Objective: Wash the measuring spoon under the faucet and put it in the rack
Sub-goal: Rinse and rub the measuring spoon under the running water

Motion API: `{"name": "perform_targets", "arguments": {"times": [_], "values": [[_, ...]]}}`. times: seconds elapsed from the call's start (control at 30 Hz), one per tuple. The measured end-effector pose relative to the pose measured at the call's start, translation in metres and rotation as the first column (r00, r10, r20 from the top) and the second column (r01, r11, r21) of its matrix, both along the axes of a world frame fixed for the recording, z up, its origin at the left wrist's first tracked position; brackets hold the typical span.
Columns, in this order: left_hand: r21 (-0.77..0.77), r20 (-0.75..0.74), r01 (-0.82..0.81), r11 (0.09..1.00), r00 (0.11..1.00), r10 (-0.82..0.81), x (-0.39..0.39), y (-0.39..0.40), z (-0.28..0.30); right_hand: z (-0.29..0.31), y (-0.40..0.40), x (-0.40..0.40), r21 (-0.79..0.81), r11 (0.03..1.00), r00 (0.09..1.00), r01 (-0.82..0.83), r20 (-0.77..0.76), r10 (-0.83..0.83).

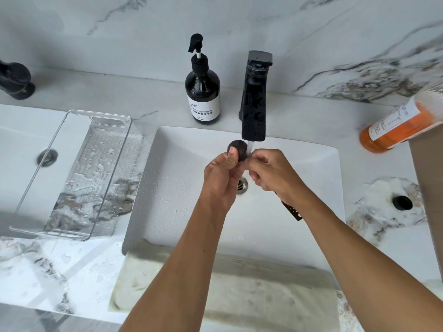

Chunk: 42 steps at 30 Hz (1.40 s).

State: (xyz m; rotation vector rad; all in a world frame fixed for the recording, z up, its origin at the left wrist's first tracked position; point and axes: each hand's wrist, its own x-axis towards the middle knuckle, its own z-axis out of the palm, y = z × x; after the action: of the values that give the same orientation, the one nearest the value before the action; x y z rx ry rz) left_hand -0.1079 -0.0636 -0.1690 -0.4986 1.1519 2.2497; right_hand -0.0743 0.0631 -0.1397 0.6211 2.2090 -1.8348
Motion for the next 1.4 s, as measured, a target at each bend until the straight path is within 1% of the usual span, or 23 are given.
{"name": "perform_targets", "arguments": {"times": [0.1, 0.27, 0.37, 0.47, 0.63, 0.73, 0.8, 0.87, 0.9, 0.97, 1.0, 1.03, 1.13, 1.2, 1.33, 1.4], "values": [[0.0, 0.007, -0.004, 1.0, 1.0, 0.004, 0.003, 0.001, -0.001, 0.001, -0.001, -0.003, 0.049, 0.999, 1.0, 0.003, 0.007, -0.004], [0.032, 0.01, -0.027, 0.999, 1.0, 0.027, 0.004, 0.001, -0.001, 0.001, -0.002, -0.002, 0.116, 0.993, 0.999, -0.034, 0.003, 0.034], [0.026, 0.013, -0.035, 0.999, 0.999, 0.034, 0.005, 0.003, 0.0, 0.004, 0.001, -0.003, 0.091, 0.996, 1.0, -0.023, -0.015, 0.024], [0.049, 0.026, -0.064, 0.997, 0.998, 0.063, 0.004, 0.002, 0.0, 0.005, 0.001, -0.002, 0.08, 0.995, 0.998, -0.057, 0.007, 0.057], [0.034, 0.025, -0.023, 0.999, 0.999, 0.022, 0.004, 0.001, 0.001, 0.007, 0.003, -0.005, 0.002, 1.0, 0.998, -0.029, 0.048, 0.029], [0.047, 0.043, -0.066, 0.997, 0.997, 0.064, 0.0, 0.0, 0.004, 0.008, 0.002, -0.006, 0.007, 0.998, 0.995, -0.07, 0.07, 0.069], [0.025, 0.062, -0.086, 0.996, 0.995, 0.084, -0.002, -0.001, 0.004, 0.009, 0.007, -0.007, 0.023, 0.993, 0.99, -0.12, 0.079, 0.118], [0.017, 0.079, -0.095, 0.995, 0.992, 0.093, 0.0, 0.0, 0.004, 0.011, 0.011, -0.008, 0.065, 0.983, 0.981, -0.169, 0.104, 0.162], [0.027, 0.088, -0.098, 0.995, 0.992, 0.095, 0.002, 0.001, 0.005, 0.011, 0.012, -0.009, 0.131, 0.973, 0.978, -0.19, 0.11, 0.177], [0.049, 0.1, -0.082, 0.995, 0.992, 0.076, 0.008, 0.004, 0.006, 0.009, 0.009, -0.012, 0.36, 0.905, 0.974, -0.227, 0.089, 0.208], [0.053, 0.107, -0.073, 0.996, 0.992, 0.067, 0.009, 0.005, 0.007, 0.008, 0.007, -0.013, 0.447, 0.866, 0.974, -0.225, 0.069, 0.217], [0.056, 0.118, -0.073, 0.996, 0.991, 0.066, 0.009, 0.006, 0.009, 0.007, 0.006, -0.013, 0.484, 0.848, 0.974, -0.218, 0.052, 0.22], [0.056, 0.122, -0.119, 0.991, 0.986, 0.112, 0.001, 0.002, 0.009, 0.005, 0.009, -0.014, 0.471, 0.845, 0.963, -0.254, 0.041, 0.266], [0.046, 0.117, -0.137, 0.989, 0.984, 0.131, -0.004, 0.0, 0.011, 0.004, 0.008, -0.014, 0.493, 0.824, 0.953, -0.279, 0.038, 0.3], [0.037, 0.114, -0.114, 0.993, 0.987, 0.11, -0.003, 0.002, 0.012, 0.0, 0.004, -0.013, 0.609, 0.77, 0.966, -0.19, -0.026, 0.259], [0.012, 0.11, -0.1, 0.995, 0.989, 0.098, -0.004, -0.001, 0.011, -0.002, 0.008, -0.011, 0.617, 0.754, 0.947, -0.225, -0.044, 0.318]]}}
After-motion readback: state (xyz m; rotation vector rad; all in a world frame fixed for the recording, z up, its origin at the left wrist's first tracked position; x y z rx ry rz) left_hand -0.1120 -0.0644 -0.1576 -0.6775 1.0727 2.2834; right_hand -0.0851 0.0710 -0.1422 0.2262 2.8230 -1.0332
